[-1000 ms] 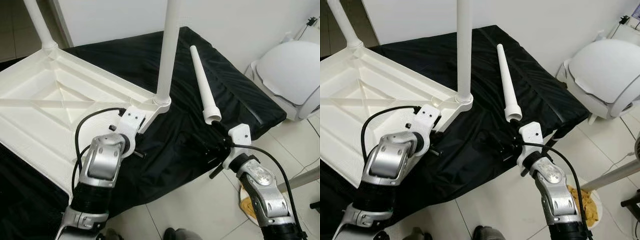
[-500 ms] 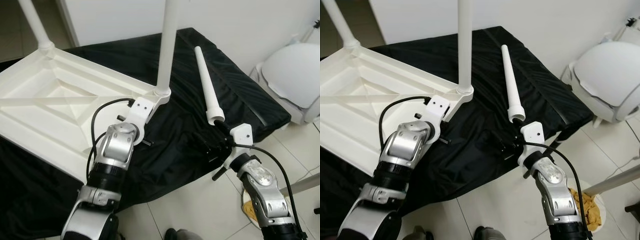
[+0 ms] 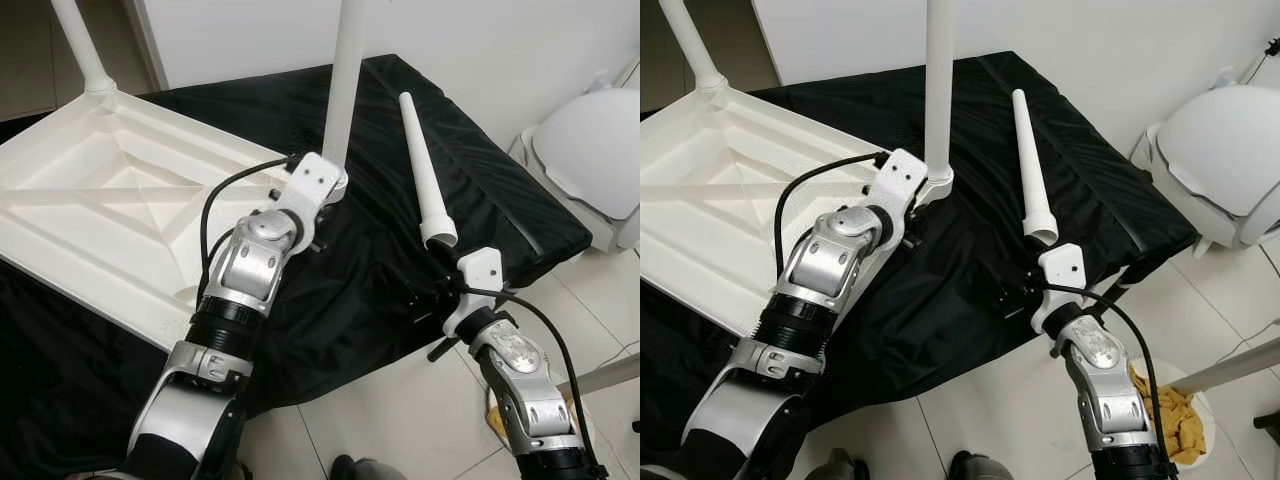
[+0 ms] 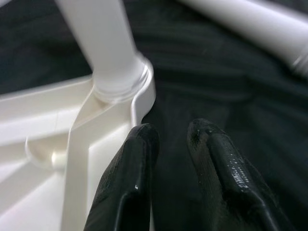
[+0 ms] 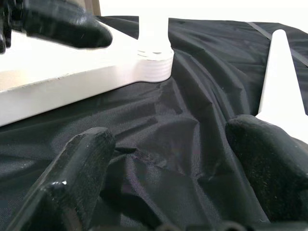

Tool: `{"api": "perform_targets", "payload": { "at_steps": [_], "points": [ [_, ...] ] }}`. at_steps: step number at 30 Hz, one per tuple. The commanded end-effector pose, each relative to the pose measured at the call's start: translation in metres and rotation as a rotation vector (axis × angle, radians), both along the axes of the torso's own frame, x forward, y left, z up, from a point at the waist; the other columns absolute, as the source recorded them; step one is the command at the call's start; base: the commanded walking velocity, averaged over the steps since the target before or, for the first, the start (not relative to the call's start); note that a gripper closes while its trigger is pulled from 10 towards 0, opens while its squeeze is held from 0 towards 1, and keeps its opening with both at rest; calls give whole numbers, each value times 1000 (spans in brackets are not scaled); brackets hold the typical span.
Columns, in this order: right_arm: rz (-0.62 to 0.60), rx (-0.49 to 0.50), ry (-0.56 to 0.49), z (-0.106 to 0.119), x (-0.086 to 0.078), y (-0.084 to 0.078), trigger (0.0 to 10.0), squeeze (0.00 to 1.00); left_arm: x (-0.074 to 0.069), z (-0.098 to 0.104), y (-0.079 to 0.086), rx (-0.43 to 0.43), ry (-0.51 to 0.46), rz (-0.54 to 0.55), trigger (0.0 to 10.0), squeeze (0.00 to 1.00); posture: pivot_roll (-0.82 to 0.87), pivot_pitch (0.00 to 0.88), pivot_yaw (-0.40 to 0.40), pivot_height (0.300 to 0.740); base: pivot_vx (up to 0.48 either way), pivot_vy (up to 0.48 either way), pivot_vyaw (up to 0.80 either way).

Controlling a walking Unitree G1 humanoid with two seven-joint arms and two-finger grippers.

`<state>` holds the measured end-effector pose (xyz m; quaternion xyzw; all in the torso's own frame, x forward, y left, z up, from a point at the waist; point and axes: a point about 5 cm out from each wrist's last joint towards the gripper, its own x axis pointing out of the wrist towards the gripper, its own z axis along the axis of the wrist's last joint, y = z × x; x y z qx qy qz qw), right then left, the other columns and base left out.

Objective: Building children table

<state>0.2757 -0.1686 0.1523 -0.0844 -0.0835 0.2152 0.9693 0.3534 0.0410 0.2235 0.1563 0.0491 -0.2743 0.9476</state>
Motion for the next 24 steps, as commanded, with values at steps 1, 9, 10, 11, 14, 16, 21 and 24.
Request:
{"api": "perform_targets", "payload": {
  "at_steps": [1, 9, 10, 11, 14, 16, 21, 24],
  "points": [
    [0, -19, 4, -3, -2, 1, 10000, 0, -4, 4, -4, -26, -24, -36, 10000, 0, -79, 109, 3, 740, 0, 0, 0],
    [2, -5, -1, -3, 0, 4, 10000, 0, 3, 12, 33, 120, -80, 54, 10000, 0, -69, 99, 5, 740, 0, 0, 0],
    [2, -1, -1, -3, 0, 5, 10000, 0, 7, 9, 45, 165, -79, 101, 10000, 0, -66, 95, 5, 740, 0, 0, 0],
    [2, -1, -1, -3, 0, 5, 10000, 0, 7, 9, 45, 165, -79, 101, 10000, 0, -66, 95, 5, 740, 0, 0, 0],
    [-2, 4, -3, -3, 0, 6, 10000, 0, 13, 3, 68, 215, -62, 181, 10000, 0, -61, 89, 4, 740, 0, 0, 0],
    [-7, 9, -6, -3, 1, 7, 10000, 0, 15, 3, 89, 243, -52, 256, 10000, 0, -59, 83, 5, 740, 0, 0, 0],
    [-33, 18, -14, -1, 5, 6, 10000, 0, 13, 3, 127, 328, -30, 377, 10000, 0, -52, 76, 4, 740, 0, 0, 0],
    [-47, 20, -19, 0, 7, 5, 10000, 0, 10, 4, 150, 404, -35, 450, 10000, 0, -47, 74, 1, 740, 0, 0, 0]
  ]
}}
